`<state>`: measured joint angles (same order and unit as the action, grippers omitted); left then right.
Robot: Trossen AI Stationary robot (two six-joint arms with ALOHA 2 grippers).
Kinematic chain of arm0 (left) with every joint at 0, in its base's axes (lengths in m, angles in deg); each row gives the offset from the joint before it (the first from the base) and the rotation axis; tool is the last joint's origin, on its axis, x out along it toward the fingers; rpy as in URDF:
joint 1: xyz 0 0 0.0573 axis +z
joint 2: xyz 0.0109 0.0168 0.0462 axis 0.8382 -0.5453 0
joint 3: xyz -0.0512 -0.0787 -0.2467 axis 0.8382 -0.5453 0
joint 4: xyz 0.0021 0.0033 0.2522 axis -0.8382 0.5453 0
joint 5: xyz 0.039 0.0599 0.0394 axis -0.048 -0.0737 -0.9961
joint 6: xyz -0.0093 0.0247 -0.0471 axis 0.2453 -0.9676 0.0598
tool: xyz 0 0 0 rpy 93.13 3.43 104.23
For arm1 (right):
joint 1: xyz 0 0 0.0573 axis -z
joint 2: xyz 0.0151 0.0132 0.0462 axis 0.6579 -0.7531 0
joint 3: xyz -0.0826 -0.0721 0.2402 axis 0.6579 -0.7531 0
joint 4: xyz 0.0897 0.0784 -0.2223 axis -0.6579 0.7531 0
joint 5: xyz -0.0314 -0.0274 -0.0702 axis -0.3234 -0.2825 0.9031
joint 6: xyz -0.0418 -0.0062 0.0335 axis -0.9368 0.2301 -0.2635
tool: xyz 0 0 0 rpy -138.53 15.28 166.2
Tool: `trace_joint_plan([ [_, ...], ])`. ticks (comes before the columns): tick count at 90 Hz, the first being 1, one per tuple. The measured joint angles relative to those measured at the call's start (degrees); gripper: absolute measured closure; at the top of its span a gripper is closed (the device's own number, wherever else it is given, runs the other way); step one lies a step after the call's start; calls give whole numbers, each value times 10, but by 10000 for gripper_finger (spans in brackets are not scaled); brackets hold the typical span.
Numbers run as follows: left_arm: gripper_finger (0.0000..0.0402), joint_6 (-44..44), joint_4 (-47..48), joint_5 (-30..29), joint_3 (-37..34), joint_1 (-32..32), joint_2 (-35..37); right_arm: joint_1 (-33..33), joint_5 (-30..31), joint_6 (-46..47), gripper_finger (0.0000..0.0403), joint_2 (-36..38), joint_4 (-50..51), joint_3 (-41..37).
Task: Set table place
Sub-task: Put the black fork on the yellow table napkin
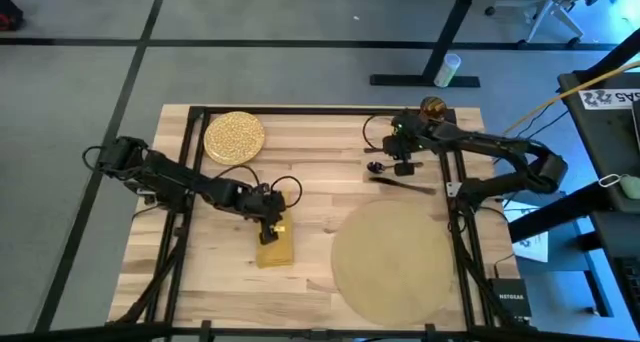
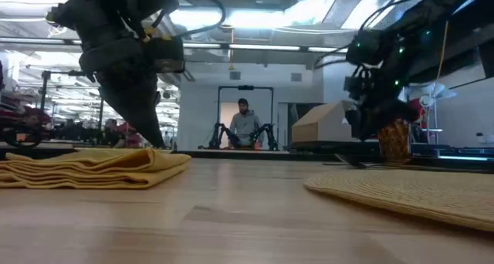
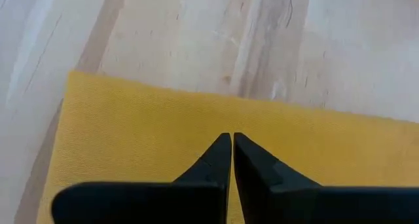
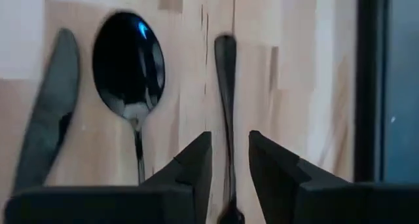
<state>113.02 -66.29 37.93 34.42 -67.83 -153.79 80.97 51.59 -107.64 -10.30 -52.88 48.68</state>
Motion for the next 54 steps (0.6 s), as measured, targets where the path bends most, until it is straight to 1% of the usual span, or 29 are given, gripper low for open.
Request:
trace_joint_plan([
  [31, 402, 0, 0, 0, 0, 0, 0, 54, 5, -29, 317, -67, -5, 0],
  [54, 402, 0, 0, 0, 0, 0, 0, 61, 30, -31, 317, -99, -27, 0],
])
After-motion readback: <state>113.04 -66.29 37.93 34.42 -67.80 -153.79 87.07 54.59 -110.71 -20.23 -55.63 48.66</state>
